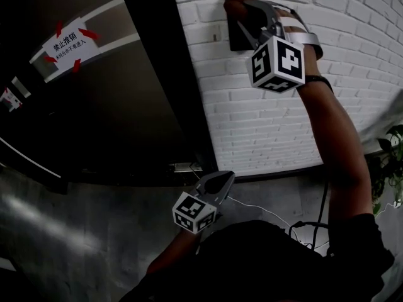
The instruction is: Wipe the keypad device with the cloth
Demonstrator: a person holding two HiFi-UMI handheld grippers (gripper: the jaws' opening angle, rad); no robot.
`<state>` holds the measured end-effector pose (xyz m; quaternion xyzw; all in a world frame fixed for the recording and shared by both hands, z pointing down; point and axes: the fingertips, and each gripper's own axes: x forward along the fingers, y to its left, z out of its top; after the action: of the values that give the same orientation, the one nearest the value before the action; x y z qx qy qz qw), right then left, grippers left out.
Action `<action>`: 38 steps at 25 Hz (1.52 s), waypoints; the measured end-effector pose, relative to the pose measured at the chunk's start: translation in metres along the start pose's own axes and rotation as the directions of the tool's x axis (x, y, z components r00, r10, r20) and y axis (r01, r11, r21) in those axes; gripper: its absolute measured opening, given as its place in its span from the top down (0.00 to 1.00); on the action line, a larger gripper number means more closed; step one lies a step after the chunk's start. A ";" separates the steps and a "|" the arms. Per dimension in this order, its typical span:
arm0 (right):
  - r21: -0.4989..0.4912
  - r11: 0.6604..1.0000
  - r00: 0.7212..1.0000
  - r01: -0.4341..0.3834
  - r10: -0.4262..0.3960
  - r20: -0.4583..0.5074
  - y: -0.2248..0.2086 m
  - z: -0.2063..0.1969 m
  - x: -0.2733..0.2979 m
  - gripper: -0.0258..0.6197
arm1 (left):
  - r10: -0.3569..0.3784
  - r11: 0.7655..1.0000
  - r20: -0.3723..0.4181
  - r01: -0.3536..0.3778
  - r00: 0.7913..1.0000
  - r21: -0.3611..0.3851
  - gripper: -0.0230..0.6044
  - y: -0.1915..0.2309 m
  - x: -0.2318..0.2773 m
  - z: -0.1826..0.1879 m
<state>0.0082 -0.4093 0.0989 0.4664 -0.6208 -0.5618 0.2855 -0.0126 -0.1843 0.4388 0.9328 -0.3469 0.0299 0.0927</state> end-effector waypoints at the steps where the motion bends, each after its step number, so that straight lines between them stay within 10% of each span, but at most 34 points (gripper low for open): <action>1: -0.002 1.000 1.000 -0.005 0.005 -0.002 0.003 0.000 0.000 0.74 | 0.005 1.000 0.000 -0.005 1.000 0.001 0.94 0.002 -0.001 0.000; 38: 0.013 0.981 0.979 -0.193 0.194 -0.066 0.122 -0.030 -0.024 0.74 | 0.002 1.000 0.000 -0.002 1.000 0.031 0.94 -0.001 -0.006 0.003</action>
<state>0.0128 -0.4085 0.2263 0.4233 -0.6550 -0.5135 0.3579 -0.0160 -0.1803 0.4352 0.9338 -0.3472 0.0354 0.0782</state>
